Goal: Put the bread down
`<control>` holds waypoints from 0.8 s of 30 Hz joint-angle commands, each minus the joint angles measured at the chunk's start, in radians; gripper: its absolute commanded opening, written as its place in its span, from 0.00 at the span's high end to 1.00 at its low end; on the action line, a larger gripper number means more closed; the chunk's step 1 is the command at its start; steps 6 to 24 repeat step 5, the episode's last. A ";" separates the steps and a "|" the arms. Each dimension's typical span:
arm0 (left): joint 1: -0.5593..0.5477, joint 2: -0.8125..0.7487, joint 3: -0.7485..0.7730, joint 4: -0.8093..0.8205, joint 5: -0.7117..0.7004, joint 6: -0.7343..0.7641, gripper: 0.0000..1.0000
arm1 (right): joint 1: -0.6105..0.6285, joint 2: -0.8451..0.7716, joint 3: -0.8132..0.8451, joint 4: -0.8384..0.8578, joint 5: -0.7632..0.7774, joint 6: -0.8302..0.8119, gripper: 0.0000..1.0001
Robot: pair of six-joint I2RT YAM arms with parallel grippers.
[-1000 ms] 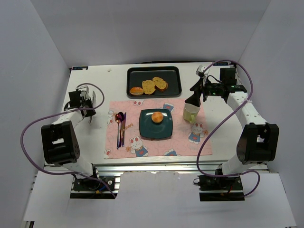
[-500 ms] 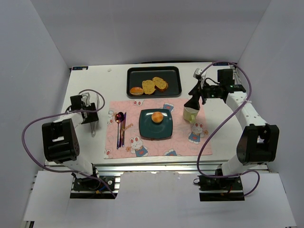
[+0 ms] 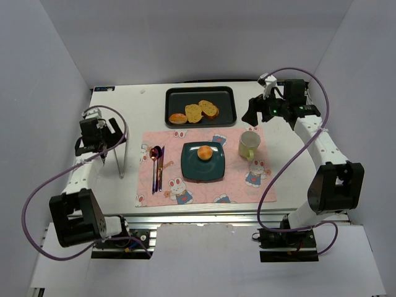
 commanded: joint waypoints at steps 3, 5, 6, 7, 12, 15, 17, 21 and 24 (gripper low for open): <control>0.007 -0.131 0.005 -0.032 -0.166 -0.262 0.02 | -0.003 -0.006 0.048 0.103 0.002 0.118 0.11; 0.007 -0.168 -0.010 0.009 -0.116 -0.292 0.02 | -0.003 -0.011 0.037 0.140 -0.010 0.125 0.11; 0.007 -0.168 -0.010 0.009 -0.116 -0.292 0.02 | -0.003 -0.011 0.037 0.140 -0.010 0.125 0.11; 0.007 -0.168 -0.010 0.009 -0.116 -0.292 0.02 | -0.003 -0.011 0.037 0.140 -0.010 0.125 0.11; 0.007 -0.168 -0.010 0.009 -0.116 -0.292 0.02 | -0.003 -0.011 0.037 0.140 -0.010 0.125 0.11; 0.007 -0.168 -0.010 0.009 -0.116 -0.292 0.02 | -0.003 -0.011 0.037 0.140 -0.010 0.125 0.11; 0.007 -0.168 -0.010 0.009 -0.116 -0.292 0.02 | -0.003 -0.011 0.037 0.140 -0.010 0.125 0.11; 0.007 -0.168 -0.010 0.009 -0.116 -0.292 0.02 | -0.003 -0.011 0.037 0.140 -0.010 0.125 0.11; 0.007 -0.168 -0.010 0.009 -0.116 -0.292 0.02 | -0.003 -0.011 0.037 0.140 -0.010 0.125 0.11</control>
